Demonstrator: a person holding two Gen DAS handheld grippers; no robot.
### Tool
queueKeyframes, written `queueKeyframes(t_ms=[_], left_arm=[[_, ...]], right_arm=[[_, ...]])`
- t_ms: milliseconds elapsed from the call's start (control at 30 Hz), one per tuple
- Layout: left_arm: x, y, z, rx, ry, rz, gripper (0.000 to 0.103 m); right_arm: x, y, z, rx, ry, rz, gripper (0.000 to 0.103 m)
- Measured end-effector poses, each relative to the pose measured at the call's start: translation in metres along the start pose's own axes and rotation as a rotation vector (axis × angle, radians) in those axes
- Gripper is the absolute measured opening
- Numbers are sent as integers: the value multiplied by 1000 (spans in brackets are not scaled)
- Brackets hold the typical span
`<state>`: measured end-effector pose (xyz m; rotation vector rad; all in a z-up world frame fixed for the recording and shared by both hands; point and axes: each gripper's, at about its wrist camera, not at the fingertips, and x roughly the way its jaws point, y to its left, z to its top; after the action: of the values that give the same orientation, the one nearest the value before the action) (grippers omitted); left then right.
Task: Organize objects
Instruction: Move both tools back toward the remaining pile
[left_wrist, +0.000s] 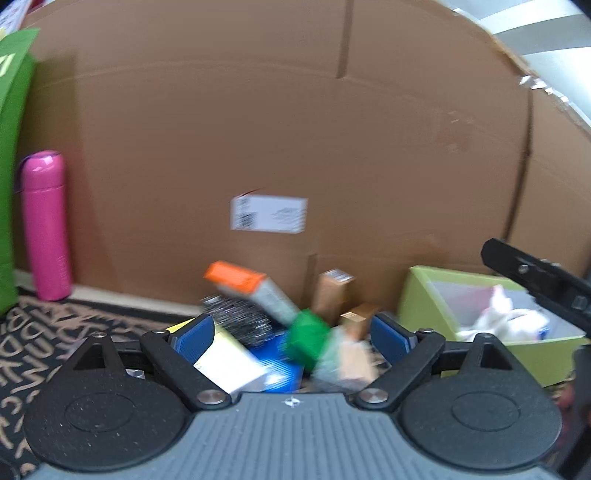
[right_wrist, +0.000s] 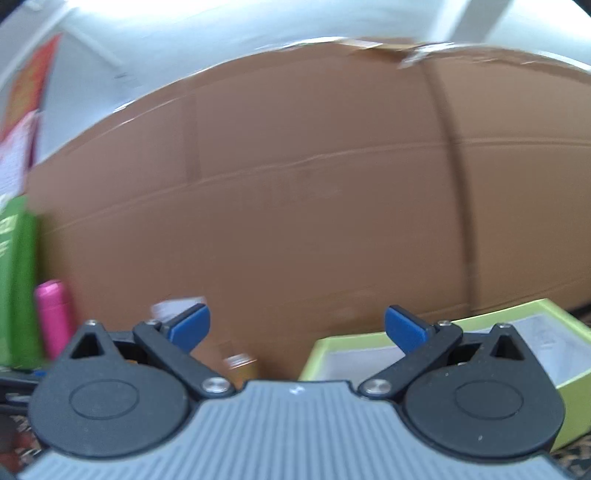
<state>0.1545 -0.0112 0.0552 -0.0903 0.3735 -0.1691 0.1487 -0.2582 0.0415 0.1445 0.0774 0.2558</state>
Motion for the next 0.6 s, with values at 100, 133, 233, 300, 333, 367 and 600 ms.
queueKeyframes(t_ms=[100, 133, 233, 300, 333, 367, 600], left_arm=[[14, 19, -9, -52, 59, 8, 94], [19, 24, -11, -73, 82, -2, 94], [37, 33, -16, -111, 132, 2, 94], [46, 37, -17, -122, 146, 25, 94], [51, 40, -17, -129, 151, 35, 94], [56, 43, -17, -138, 157, 39, 94], [82, 64, -29, -198, 227, 32, 94]], right_arm=[[5, 24, -8, -70, 57, 74, 103], [6, 31, -11, -98, 80, 89, 103], [13, 48, -21, -173, 134, 112, 103], [15, 55, -28, -207, 161, 118, 103], [15, 58, -30, -214, 175, 126, 103], [15, 60, -31, -215, 192, 138, 103], [29, 80, -50, -275, 350, 254, 103]])
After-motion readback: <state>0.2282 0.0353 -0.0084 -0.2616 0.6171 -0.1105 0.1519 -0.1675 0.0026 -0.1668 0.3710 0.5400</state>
